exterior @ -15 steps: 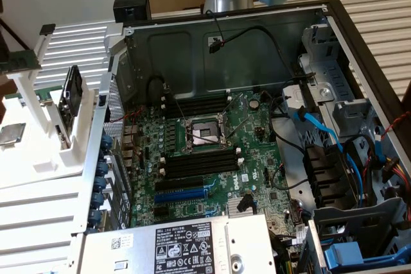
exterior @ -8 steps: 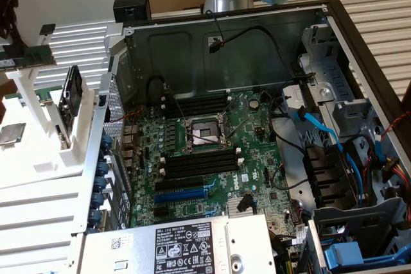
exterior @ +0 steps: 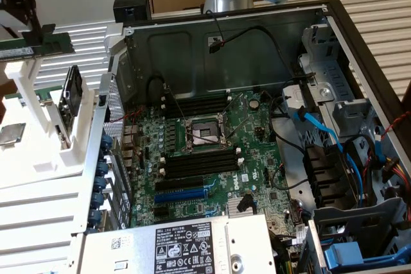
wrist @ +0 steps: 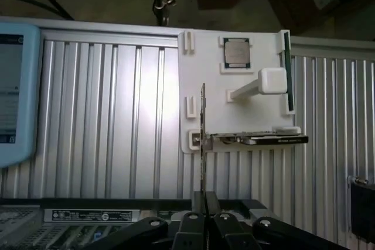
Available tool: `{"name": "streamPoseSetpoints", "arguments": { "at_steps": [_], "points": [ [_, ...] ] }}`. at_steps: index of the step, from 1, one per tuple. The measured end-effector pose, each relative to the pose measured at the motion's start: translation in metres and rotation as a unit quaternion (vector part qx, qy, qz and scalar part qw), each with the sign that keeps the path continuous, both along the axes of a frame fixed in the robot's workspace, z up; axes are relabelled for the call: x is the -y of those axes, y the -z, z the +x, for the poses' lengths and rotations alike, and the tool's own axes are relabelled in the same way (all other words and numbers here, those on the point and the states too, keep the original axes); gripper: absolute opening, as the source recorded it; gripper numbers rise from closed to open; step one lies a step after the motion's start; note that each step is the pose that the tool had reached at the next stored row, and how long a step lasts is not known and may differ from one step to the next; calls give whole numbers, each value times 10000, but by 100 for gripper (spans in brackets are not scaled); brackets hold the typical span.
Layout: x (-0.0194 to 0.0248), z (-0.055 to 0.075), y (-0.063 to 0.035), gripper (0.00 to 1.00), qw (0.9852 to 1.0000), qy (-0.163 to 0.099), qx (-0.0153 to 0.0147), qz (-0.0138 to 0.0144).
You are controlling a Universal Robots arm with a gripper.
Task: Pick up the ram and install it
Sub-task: 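Pick up the ram and move it above insertion slot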
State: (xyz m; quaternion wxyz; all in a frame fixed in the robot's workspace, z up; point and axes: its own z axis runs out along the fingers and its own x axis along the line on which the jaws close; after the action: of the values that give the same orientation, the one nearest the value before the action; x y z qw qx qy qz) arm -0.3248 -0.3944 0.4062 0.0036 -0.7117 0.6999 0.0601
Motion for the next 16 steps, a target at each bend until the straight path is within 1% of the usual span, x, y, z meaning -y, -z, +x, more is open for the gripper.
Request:
{"name": "streamPoseSetpoints", "arguments": {
  "at_steps": [14, 15, 16],
  "points": [
    [27, 637, -11, 12, 10000, 0, 0, 0],
    [29, 687, -11, 12, 10000, 0, 0, 0],
    [32, 775, -11, 12, 10000, 1, 0, 0]
  ]
}}
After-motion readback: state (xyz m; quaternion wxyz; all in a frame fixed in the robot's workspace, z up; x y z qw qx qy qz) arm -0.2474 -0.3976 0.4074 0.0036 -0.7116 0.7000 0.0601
